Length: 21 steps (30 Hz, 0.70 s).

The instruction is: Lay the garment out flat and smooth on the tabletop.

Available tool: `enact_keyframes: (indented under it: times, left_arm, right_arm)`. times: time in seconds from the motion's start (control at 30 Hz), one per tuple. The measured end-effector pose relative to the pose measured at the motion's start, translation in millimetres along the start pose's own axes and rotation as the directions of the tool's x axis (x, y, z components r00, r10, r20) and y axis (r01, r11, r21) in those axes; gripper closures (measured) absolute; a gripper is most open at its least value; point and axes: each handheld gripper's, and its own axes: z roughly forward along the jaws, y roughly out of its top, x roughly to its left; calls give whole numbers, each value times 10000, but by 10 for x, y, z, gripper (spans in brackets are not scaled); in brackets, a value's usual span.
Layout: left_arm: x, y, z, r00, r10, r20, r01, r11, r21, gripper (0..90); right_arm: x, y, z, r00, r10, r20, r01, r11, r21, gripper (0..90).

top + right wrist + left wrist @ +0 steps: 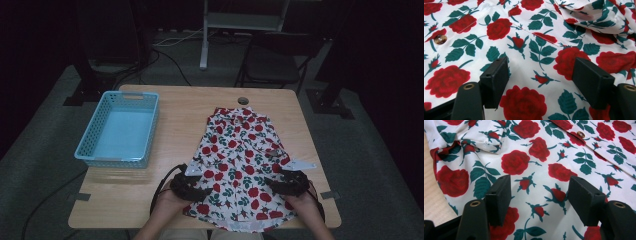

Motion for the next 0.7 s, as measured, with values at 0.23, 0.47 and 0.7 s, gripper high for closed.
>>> enact_keyframes:
  times: [0.23, 0.47, 0.7]
  left_arm:
    - [-160, -70, -34, 9992, 357, 205, -357, 9994, 35, 367]
    - [-236, -137, -60, 9980, 512, 360, -508, 9986, -139, 367]
    - [-256, -168, -183, 9974, 591, 410, -551, 9941, -933, 366]
  right_arm:
    - [44, -115, -115, 10000, -2, -35, 2, 10000, -30, 279]
    - [84, -184, -182, 9997, -185, -170, 186, 9998, 53, 206]
    - [140, -158, -239, 9988, -311, -391, 316, 9994, 123, 248]
